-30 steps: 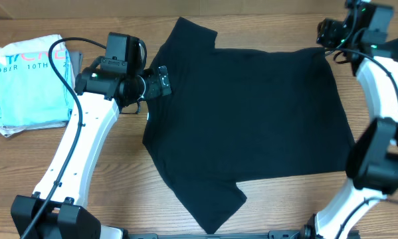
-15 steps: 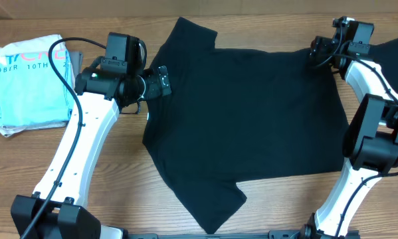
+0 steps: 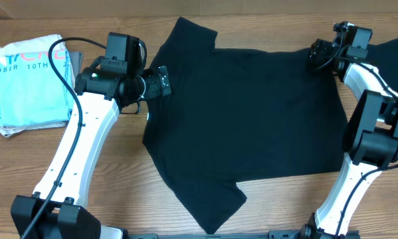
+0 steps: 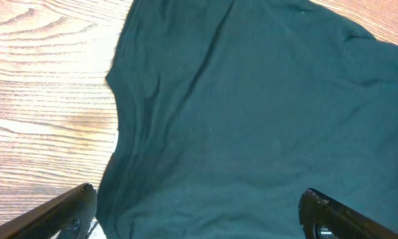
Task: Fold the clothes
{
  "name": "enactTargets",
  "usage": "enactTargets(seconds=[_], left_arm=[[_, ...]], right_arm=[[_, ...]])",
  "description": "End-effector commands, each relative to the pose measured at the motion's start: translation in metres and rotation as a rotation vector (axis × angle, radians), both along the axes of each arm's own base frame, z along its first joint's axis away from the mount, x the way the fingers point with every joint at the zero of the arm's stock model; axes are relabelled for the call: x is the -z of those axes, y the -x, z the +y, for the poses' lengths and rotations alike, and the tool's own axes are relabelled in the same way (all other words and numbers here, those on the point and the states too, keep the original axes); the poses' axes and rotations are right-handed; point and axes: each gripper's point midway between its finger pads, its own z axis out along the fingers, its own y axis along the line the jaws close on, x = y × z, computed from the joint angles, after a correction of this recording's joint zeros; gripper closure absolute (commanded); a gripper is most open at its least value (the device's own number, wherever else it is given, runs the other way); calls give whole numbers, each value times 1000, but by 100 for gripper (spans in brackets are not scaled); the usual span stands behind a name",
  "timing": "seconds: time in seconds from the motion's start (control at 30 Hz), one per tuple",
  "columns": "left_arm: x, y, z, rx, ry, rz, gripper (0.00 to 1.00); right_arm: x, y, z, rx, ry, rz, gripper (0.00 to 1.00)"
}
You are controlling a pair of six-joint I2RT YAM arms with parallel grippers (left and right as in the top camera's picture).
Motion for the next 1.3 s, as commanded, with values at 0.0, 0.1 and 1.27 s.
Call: enactTargets(seconds=[0.0,0.1,1.27], left_arm=[[0,1,-3,15,3,0,0],[0,1,-3,15,3,0,0],[0,1,-3,15,3,0,0]], right_arm=[[-6,-9,6,-29,-40,-46,27],[-5,-8,6,-20,-44,-39,32],[-43,-27,-11,38,-140,-135,96]])
